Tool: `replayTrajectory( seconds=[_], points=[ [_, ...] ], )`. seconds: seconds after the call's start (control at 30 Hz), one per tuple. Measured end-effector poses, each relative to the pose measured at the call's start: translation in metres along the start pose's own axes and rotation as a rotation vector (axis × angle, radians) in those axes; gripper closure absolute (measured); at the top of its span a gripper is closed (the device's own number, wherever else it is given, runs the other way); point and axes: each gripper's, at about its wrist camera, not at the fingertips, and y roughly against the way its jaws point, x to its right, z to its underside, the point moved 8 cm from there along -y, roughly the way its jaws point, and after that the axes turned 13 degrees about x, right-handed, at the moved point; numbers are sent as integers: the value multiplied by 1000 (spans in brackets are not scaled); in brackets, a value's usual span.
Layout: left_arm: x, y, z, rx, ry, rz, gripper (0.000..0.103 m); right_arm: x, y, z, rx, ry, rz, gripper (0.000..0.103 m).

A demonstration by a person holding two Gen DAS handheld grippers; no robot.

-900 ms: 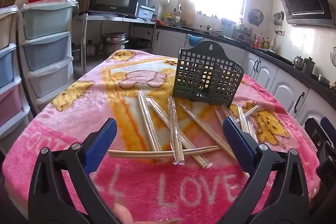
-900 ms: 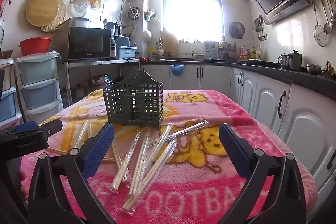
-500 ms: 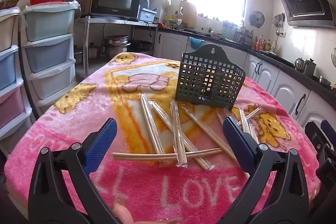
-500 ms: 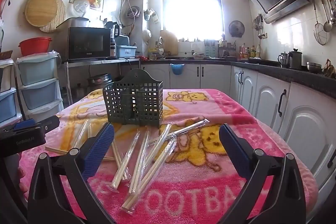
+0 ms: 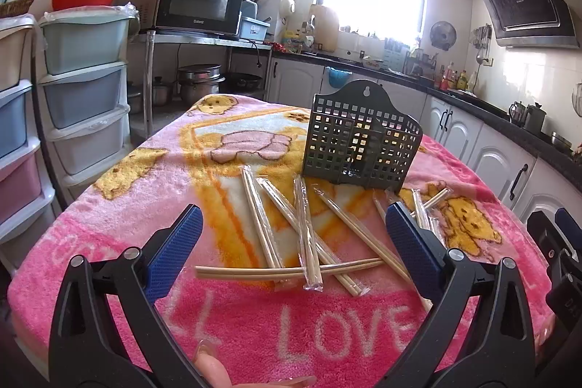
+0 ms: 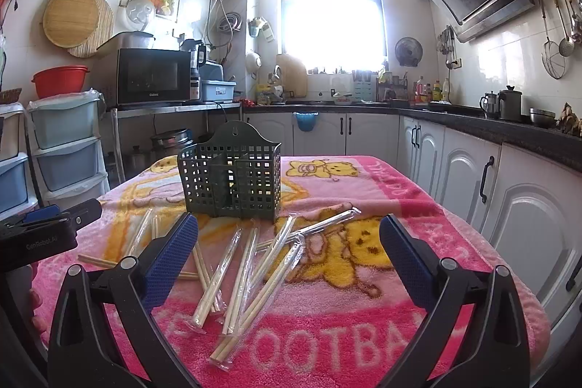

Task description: Organize utensils

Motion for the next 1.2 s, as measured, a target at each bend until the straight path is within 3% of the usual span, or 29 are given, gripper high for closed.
replayTrajectory(
  seconds=[1.2],
  points=[
    [1, 4, -5, 17, -5, 2, 10, 4, 4, 2, 1, -5, 10, 6]
  ],
)
